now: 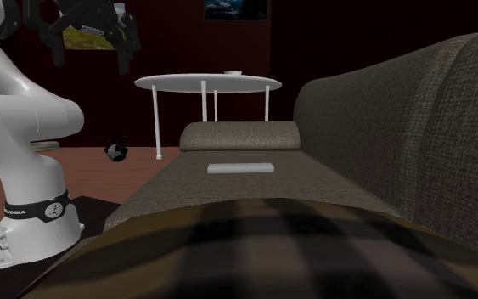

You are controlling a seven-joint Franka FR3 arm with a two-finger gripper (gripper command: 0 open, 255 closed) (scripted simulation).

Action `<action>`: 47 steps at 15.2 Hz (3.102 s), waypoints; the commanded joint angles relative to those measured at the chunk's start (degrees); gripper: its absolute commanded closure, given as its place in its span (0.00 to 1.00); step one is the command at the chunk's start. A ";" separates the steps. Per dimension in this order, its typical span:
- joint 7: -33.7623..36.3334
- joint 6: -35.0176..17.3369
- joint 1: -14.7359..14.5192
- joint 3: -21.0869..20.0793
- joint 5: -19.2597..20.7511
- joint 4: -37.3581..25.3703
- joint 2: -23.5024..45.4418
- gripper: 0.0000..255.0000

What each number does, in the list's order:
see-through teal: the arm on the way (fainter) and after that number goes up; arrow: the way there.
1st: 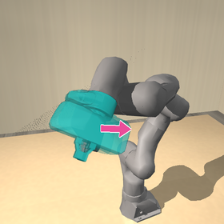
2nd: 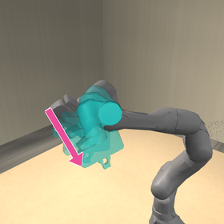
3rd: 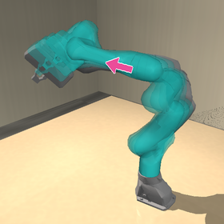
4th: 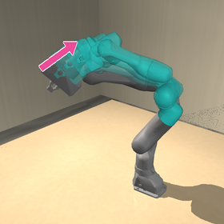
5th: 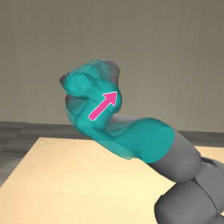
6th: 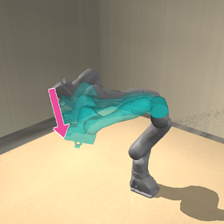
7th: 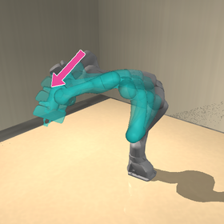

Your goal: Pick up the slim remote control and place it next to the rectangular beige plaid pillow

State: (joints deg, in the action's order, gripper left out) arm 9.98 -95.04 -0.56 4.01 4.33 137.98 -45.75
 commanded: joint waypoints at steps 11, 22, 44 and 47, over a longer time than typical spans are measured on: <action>4.10 -12.21 -6.39 -7.33 -5.35 2.39 10.60 0.00; 8.29 -24.53 -12.14 -15.49 -8.34 -1.26 26.93 0.00; 16.52 -39.68 -18.06 -23.36 -2.22 -11.10 52.96 0.00; 16.52 -39.68 -18.06 -23.36 -2.22 -11.10 52.97 0.00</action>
State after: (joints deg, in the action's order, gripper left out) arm 26.50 -134.67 -18.62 -19.36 2.09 126.86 7.19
